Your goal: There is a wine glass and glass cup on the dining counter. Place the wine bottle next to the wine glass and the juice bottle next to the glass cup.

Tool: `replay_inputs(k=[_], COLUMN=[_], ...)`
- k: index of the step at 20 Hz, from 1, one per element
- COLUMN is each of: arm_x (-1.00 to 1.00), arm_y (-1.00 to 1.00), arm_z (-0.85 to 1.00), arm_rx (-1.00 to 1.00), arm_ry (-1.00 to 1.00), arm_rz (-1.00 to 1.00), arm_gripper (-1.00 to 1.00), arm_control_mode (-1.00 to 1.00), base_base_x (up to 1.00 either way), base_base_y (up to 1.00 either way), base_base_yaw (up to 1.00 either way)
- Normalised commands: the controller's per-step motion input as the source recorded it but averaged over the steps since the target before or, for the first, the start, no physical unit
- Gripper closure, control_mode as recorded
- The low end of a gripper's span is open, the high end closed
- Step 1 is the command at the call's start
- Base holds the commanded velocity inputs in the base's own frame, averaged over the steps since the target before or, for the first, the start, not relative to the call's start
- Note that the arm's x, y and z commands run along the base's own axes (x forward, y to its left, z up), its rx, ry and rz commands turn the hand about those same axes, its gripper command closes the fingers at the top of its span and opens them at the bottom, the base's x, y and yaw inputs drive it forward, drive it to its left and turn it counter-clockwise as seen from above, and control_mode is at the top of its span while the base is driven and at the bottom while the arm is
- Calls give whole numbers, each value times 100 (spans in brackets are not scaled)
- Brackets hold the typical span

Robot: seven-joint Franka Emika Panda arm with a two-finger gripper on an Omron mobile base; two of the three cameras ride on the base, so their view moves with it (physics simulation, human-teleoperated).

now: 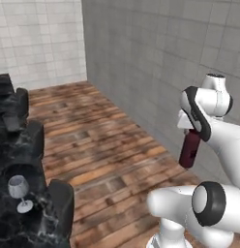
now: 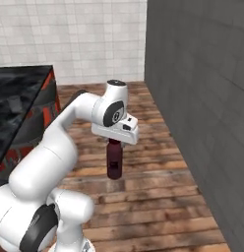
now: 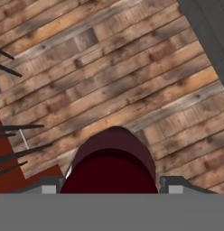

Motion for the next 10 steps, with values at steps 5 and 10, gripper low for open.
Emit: replay_inputs(k=[5,10], arm_x=[0,0], arm_y=[0,0], arm_z=[0,0], arm_rx=[0,0], arm_ry=[0,0], arm_rz=[0,0], arm_gripper=[100,100], arm_control_mode=[100,100], base_base_x=[74,72], base_base_y=[-42,-43], base_base_yaw=[14,14])
